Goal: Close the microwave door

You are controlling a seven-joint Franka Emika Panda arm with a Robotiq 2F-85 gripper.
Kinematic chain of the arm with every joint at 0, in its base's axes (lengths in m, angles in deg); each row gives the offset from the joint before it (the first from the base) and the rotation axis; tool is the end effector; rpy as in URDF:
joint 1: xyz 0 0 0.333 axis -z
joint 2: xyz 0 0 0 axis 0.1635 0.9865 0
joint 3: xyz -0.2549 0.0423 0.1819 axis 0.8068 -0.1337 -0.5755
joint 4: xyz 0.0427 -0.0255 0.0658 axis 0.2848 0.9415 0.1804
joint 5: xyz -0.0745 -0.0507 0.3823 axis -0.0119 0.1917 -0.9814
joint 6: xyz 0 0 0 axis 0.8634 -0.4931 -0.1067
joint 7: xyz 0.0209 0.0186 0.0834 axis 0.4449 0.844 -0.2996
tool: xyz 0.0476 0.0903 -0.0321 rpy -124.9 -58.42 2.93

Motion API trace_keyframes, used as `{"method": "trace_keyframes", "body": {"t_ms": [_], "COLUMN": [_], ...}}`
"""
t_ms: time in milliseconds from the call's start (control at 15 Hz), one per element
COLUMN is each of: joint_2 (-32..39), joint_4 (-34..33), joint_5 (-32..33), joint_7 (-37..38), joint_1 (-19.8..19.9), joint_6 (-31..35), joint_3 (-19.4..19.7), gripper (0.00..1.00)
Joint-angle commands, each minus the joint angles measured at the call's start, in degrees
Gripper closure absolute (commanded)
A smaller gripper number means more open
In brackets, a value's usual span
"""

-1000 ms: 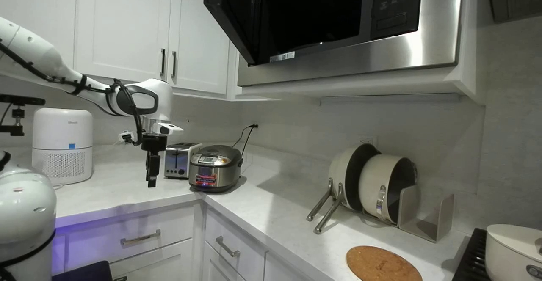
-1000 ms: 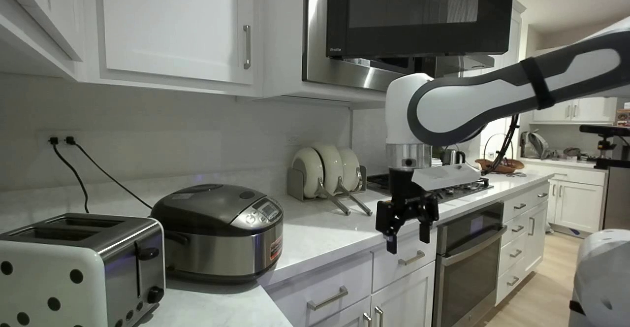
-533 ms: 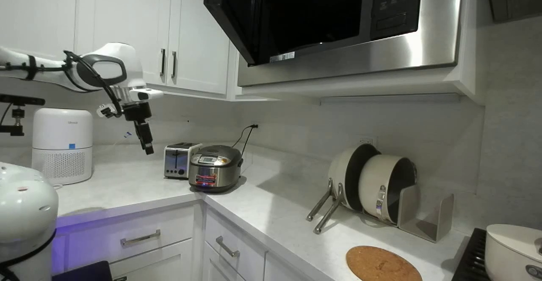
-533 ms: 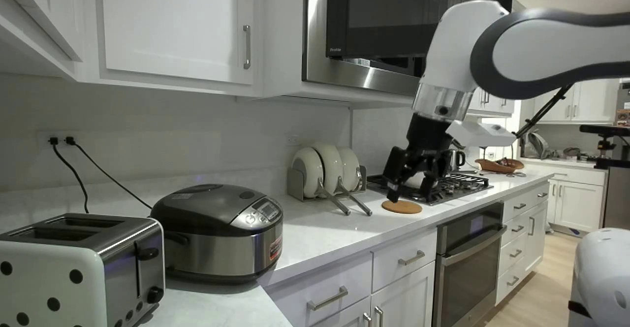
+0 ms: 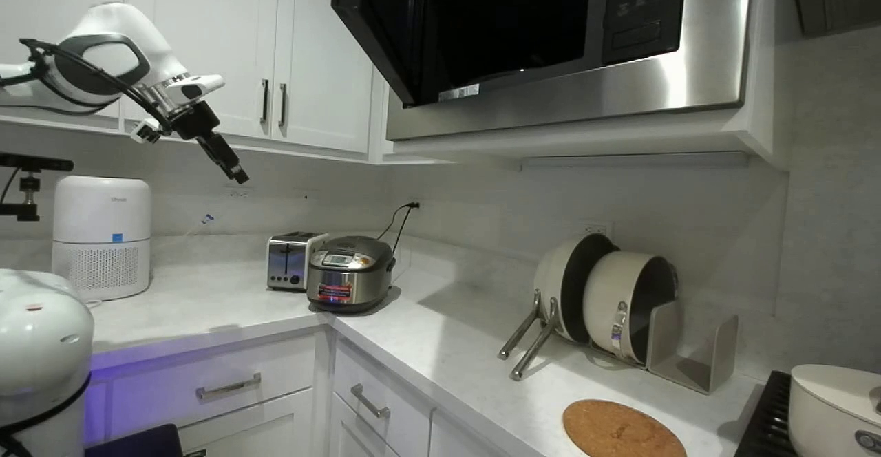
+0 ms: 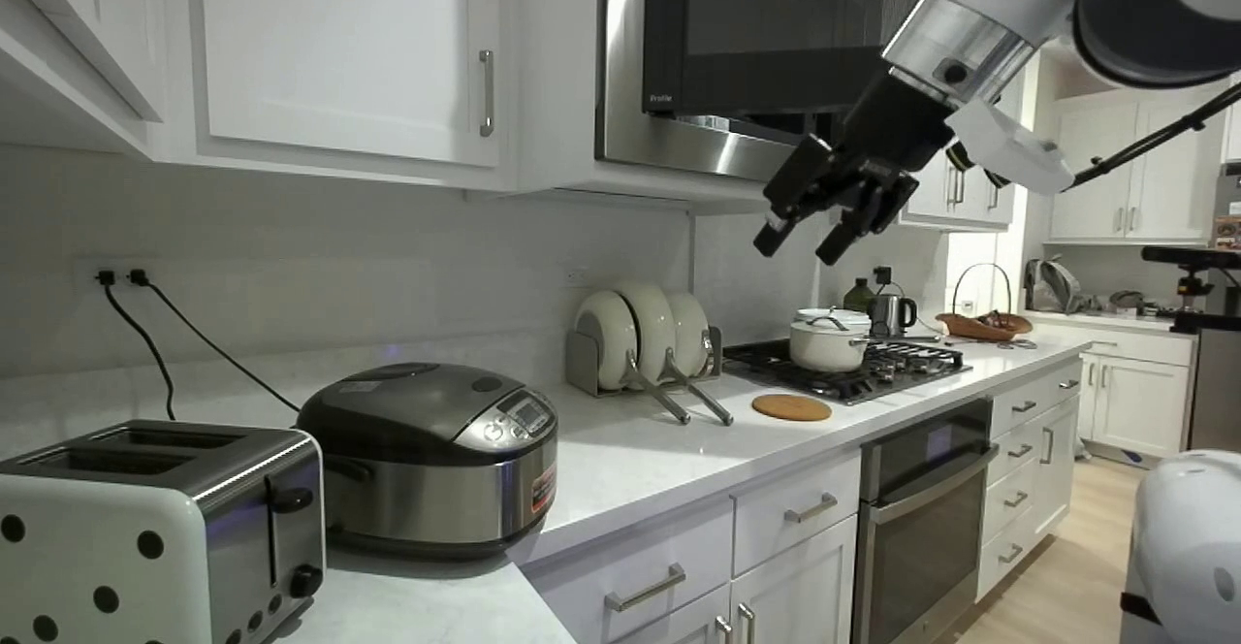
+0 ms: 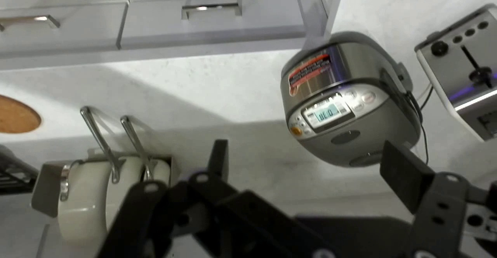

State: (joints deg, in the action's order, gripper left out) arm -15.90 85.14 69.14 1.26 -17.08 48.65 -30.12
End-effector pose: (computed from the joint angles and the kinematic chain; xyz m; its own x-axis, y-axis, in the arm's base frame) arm 0.1801 0.1524 0.6641 0.7762 -0.0607 0.6276 -0.0214 -0.9973 -0.0699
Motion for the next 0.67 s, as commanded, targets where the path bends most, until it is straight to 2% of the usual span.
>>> {"method": "trace_keyframes", "body": {"t_ms": [0, 67, 133, 200, 267, 600], "joint_2": [0.9, 1.3, 1.8, 2.4, 2.6, 4.9], "joint_4": [-3.9, -4.8, -5.8, -6.9, -7.6, -11.8], "joint_5": [0.8, 1.0, 1.4, 1.6, 1.9, 4.4], "joint_7": [-0.1, 0.1, 0.4, 0.7, 1.0, 0.7], "joint_1": [4.0, 4.9, 6.1, 7.4, 8.6, 13.3], "joint_6": [5.5, 7.1, 9.0, 10.8, 12.2, 17.5], "joint_3": [-1.7, -1.9, -2.2, -2.4, -2.7, -3.4], "gripper": [0.00, 0.00, 0.25, 0.26, 0.32, 0.73]}}
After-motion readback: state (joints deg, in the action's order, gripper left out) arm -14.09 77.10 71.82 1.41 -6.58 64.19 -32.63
